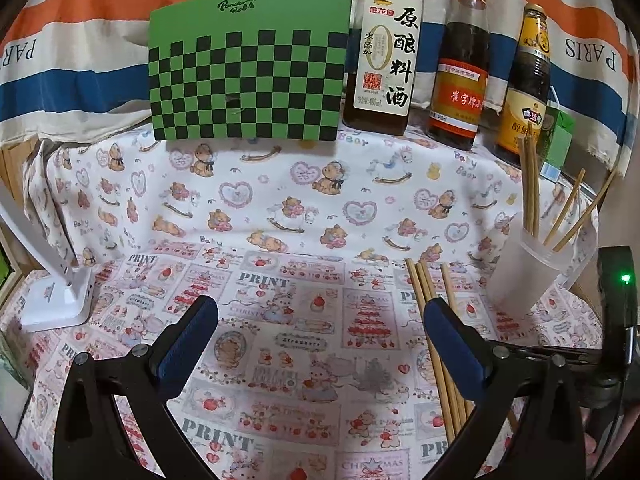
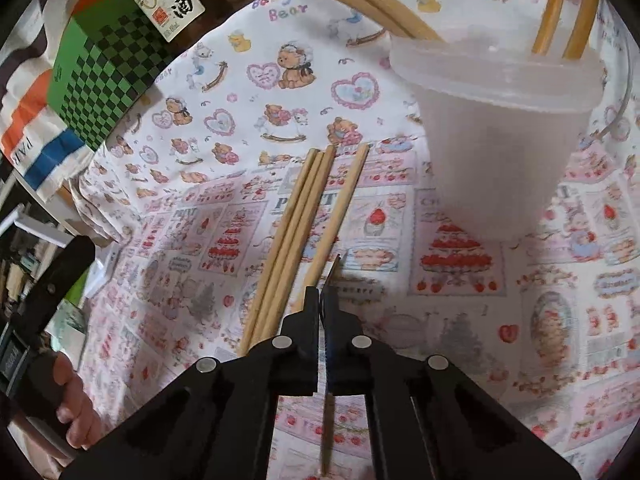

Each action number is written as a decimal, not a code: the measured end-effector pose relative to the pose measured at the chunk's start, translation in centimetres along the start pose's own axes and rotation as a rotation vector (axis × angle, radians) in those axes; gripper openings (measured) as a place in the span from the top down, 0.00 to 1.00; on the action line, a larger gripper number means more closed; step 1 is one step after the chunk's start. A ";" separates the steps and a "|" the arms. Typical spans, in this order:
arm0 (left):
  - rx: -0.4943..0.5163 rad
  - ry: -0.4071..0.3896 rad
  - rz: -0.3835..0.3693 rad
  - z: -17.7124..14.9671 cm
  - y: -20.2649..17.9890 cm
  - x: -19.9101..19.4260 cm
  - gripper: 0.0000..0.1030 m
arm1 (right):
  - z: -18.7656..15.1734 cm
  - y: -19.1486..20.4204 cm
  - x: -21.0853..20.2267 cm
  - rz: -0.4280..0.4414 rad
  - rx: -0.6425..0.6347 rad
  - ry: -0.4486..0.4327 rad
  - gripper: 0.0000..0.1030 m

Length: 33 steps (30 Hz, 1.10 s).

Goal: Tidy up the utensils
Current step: 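Grasp another bamboo chopstick from the pile with the right gripper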

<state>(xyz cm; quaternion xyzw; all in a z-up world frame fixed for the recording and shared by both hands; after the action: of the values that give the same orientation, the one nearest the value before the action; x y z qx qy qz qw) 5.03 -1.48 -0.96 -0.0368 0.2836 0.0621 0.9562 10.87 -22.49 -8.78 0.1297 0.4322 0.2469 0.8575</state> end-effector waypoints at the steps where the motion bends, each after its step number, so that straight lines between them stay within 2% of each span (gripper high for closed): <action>1: -0.004 0.001 0.002 0.0 0.1 0.0 0.01 | 0.0 0.1 -0.2 -0.025 -0.011 0.009 0.97; 6: -0.010 0.014 0.018 0.0 0.4 0.3 0.01 | -0.3 0.3 -1.8 -0.227 -0.104 0.055 0.97; 8: -0.007 0.023 0.025 -0.1 0.3 0.5 0.01 | -0.2 0.3 -2.2 -0.257 -0.124 0.060 0.97; 16: 0.003 0.029 0.024 -0.2 0.1 0.6 0.01 | 0.2 -0.4 -0.9 -0.266 -0.121 0.069 0.97; 18: 0.003 0.029 0.023 -0.2 0.1 0.6 0.01 | 0.3 -0.4 -0.7 -0.273 -0.128 0.055 0.94; 25: 0.016 0.038 0.021 -0.3 -0.3 0.8 0.01 | 0.7 -0.5 -0.2 -0.286 -0.136 0.021 0.93; 29: 0.085 0.096 -0.014 -1.0 -1.6 1.9 0.01 | 0.9 -0.3 0.0 -0.295 -0.150 0.019 0.94; 31: 0.119 0.119 -0.017 -1.5 -2.5 2.3 0.01 | 0.7 -0.2 -0.6 -0.265 -0.147 0.015 0.97; 33: 0.169 0.138 -0.036 -2.0 -3.7 2.5 0.01 | 0.8 0.2 -2.2 -0.239 -0.151 -0.052 0.97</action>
<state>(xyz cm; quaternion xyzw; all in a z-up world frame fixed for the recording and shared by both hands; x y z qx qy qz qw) 6.59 -5.10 -3.84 0.0345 0.3521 0.0180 0.9352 10.39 -23.54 -6.74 0.0189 0.4024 0.1716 0.8990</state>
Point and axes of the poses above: each gripper's, at about its wrist camera, not at the fingertips, and x roughly the way its jaws point, y to its left, z to its top, the point moved 2 cm from there along x, roughly the way its jaws point, and after that the axes turned 5 degrees about z, right-handed, at the moved point
